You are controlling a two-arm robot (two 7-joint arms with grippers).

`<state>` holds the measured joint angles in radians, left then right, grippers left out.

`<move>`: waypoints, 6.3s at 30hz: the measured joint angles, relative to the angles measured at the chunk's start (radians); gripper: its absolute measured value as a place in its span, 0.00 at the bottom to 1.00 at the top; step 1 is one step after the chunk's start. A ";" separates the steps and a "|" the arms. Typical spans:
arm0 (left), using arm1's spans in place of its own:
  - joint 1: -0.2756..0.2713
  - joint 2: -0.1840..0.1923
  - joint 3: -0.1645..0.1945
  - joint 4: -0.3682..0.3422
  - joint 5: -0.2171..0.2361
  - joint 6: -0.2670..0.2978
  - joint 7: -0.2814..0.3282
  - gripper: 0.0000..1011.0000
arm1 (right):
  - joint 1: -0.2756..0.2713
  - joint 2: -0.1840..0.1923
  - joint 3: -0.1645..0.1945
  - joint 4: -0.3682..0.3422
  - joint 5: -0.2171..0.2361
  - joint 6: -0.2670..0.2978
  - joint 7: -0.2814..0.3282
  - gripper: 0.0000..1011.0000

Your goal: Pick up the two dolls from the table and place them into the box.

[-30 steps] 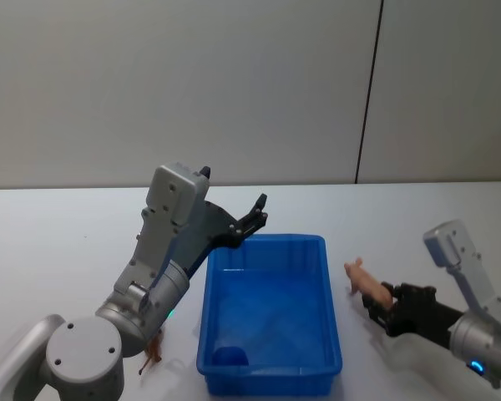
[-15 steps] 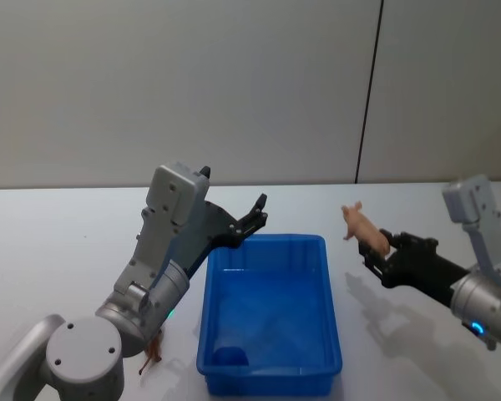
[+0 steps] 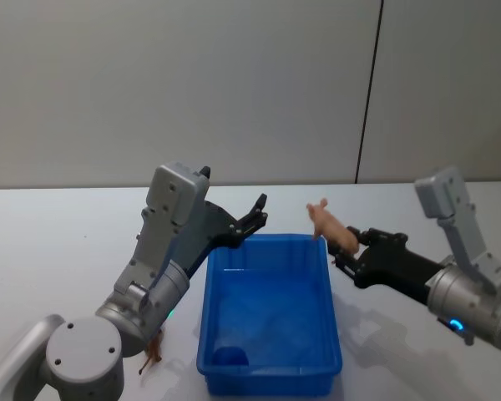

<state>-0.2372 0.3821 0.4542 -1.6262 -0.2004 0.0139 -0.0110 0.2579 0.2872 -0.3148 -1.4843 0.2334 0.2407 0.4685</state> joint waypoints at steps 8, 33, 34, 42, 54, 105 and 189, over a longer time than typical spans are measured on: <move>0.000 0.000 0.000 0.000 0.000 0.000 0.000 0.99 | -0.004 -0.016 -0.032 0.018 -0.036 0.011 0.016 0.38; 0.000 0.000 0.000 0.000 0.000 0.000 0.000 0.99 | -0.030 -0.032 -0.073 0.029 -0.030 -0.028 0.025 0.86; 0.000 0.000 0.000 0.000 0.000 0.000 0.000 0.99 | -0.030 -0.031 -0.072 0.029 -0.027 -0.032 0.023 0.89; 0.000 0.000 0.000 0.000 0.000 0.000 0.000 0.99 | -0.040 -0.002 -0.046 0.020 0.003 -0.061 0.015 0.99; 0.000 0.000 0.000 0.000 0.000 0.000 0.000 0.99 | -0.060 0.059 0.009 0.005 0.056 -0.094 0.001 0.99; 0.232 0.131 -0.049 -0.094 -0.191 0.111 0.233 0.99 | -0.067 0.112 0.061 0.000 0.106 -0.107 -0.033 0.99; 0.081 -0.031 -0.053 0.047 -0.036 0.048 -0.072 0.44 | -0.067 0.112 0.062 0.000 0.107 -0.107 -0.033 0.99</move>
<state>-0.1566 0.3515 0.4011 -1.5796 -0.2361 0.0618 -0.0832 0.1908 0.3997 -0.2528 -1.4845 0.3399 0.1340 0.4357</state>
